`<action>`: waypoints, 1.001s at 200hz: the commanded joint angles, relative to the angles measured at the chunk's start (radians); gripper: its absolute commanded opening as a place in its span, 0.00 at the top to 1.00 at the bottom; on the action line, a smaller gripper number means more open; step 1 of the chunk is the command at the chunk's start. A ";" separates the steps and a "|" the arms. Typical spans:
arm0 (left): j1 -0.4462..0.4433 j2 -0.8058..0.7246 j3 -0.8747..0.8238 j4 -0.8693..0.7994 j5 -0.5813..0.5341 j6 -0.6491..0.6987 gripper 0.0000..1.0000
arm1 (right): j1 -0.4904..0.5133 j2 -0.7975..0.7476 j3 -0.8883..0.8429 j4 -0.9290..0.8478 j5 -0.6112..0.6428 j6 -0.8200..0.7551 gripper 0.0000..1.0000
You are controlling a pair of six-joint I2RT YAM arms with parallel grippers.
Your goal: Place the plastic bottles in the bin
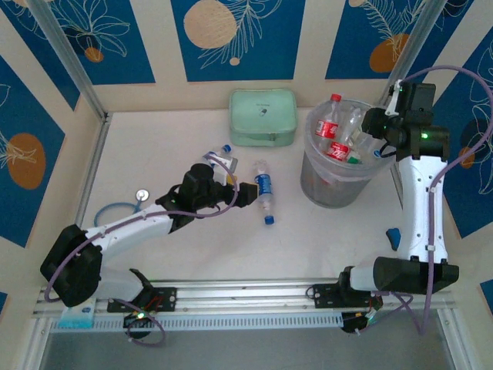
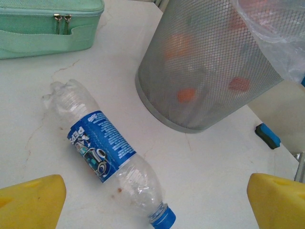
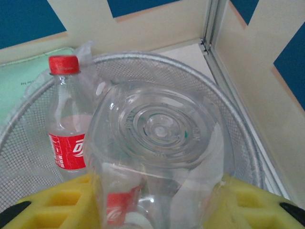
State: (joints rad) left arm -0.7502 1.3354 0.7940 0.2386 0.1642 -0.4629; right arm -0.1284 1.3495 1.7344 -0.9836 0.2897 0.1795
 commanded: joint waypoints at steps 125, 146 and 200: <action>0.012 0.000 0.016 -0.083 0.008 0.028 0.03 | 0.015 0.151 -0.195 0.039 -0.155 0.126 0.85; 0.015 -0.002 0.013 -0.088 0.005 0.027 0.03 | -0.025 0.171 -0.146 -0.001 -0.148 0.104 0.67; 0.019 0.066 0.096 -0.246 -0.132 -0.030 0.00 | -0.028 0.147 0.045 -0.054 -0.138 0.070 0.07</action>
State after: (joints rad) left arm -0.7410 1.3640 0.8299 0.0925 0.1211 -0.4671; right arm -0.1547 1.4940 1.6810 -0.9615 0.1493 0.2691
